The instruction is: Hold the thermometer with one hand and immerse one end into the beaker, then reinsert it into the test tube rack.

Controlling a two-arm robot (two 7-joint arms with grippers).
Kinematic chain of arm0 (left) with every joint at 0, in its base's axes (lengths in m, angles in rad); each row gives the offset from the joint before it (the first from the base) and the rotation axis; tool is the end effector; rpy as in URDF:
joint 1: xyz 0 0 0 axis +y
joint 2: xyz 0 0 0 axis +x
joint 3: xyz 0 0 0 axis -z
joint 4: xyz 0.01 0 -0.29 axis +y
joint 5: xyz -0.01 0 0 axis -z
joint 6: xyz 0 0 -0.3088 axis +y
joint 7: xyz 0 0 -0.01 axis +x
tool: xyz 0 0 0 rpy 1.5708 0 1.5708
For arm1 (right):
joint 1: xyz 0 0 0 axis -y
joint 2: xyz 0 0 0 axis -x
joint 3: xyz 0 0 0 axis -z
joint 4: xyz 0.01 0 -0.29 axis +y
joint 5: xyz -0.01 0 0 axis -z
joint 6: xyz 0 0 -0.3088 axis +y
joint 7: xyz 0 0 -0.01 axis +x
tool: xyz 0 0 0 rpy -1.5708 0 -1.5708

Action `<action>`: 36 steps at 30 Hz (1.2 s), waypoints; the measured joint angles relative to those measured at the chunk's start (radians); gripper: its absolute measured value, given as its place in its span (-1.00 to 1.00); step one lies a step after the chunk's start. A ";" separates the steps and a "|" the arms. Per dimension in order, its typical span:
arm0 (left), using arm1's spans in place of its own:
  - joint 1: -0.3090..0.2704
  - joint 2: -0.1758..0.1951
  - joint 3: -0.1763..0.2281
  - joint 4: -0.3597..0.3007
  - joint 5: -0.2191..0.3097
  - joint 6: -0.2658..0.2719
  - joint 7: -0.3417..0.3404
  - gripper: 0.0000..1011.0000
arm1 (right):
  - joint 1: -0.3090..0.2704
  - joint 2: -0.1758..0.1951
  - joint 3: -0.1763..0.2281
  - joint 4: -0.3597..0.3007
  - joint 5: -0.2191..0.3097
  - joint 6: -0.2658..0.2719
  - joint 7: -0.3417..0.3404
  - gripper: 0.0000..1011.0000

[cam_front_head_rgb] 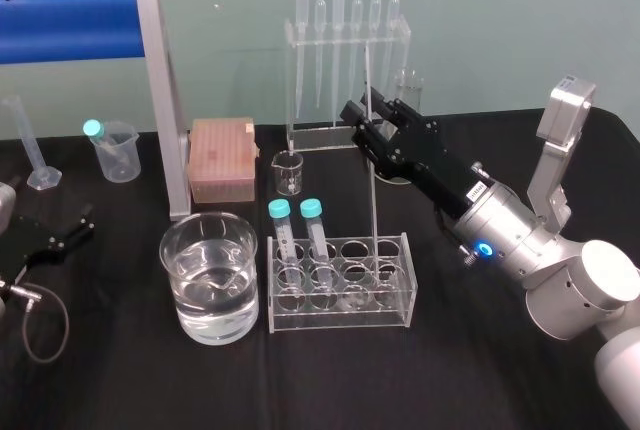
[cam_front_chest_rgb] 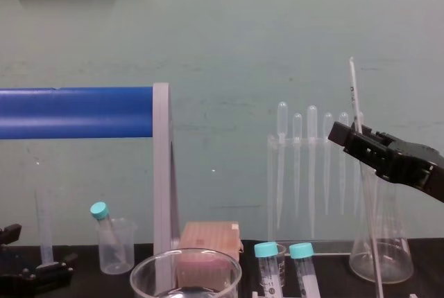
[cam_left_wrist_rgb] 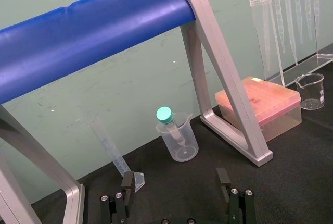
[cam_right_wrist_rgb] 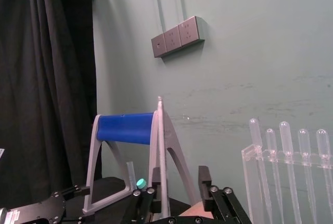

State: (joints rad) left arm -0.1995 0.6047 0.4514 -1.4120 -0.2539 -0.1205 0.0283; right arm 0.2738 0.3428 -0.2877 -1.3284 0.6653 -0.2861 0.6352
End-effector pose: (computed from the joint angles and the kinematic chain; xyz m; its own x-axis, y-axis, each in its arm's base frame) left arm 0.3581 0.0827 -0.3023 0.2923 0.8803 0.3737 -0.9553 0.2873 0.0703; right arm 0.3966 -0.0425 -0.2853 0.7033 -0.7061 -0.0824 0.6873 0.6457 0.3327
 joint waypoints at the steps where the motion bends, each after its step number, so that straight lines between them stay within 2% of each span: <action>1: 0.000 0.000 0.000 0.000 0.000 0.000 0.000 0.99 | 0.000 0.000 0.000 0.000 0.000 0.000 0.000 -0.06; 2: 0.000 0.000 0.000 0.000 0.000 0.000 0.000 0.99 | 0.000 0.000 0.000 0.000 0.000 0.000 0.000 -0.06; 3: 0.000 0.000 0.000 0.000 0.000 0.000 0.000 0.99 | 0.000 0.000 0.000 0.000 0.000 0.000 0.000 0.05; 5: 0.000 0.000 0.000 0.000 0.000 0.000 0.000 0.99 | 0.000 0.000 0.000 0.000 0.000 0.000 0.000 0.14; 6: 0.000 0.000 0.000 0.000 0.000 0.000 0.000 0.99 | 0.000 0.000 0.000 0.000 0.000 0.000 0.000 0.26; 11: 0.000 0.000 0.000 0.000 0.000 0.000 0.000 0.99 | 0.000 0.000 0.000 0.000 0.000 0.000 0.000 0.53; 12: 0.000 0.000 0.000 0.000 0.000 0.000 0.000 0.99 | 0.000 0.000 0.000 0.000 0.000 0.000 0.000 0.64; 18: 0.000 0.000 0.000 0.000 0.000 0.000 0.000 0.99 | 0.000 0.000 0.000 0.000 0.000 0.000 0.000 0.93; 20: 0.000 0.000 0.000 0.000 0.000 0.000 0.000 0.99 | 0.000 0.000 0.000 0.000 0.000 0.000 0.000 0.98; 30: 0.000 0.000 0.000 0.000 0.000 0.000 0.000 0.99 | -0.005 0.001 0.003 -0.010 -0.009 -0.001 -0.014 0.98; 33: 0.000 0.000 0.000 0.000 0.000 0.000 0.000 0.99 | -0.023 0.005 0.017 -0.041 -0.043 -0.007 -0.070 0.98; 36: 0.000 0.000 0.000 0.000 0.000 0.000 0.000 0.99 | -0.056 0.012 0.043 -0.100 -0.114 0.002 -0.183 0.98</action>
State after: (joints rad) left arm -0.1995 0.6047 0.4514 -1.4120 -0.2539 -0.1205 0.0283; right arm 0.2178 0.3548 -0.2444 -1.4279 0.5511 -0.2842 0.4517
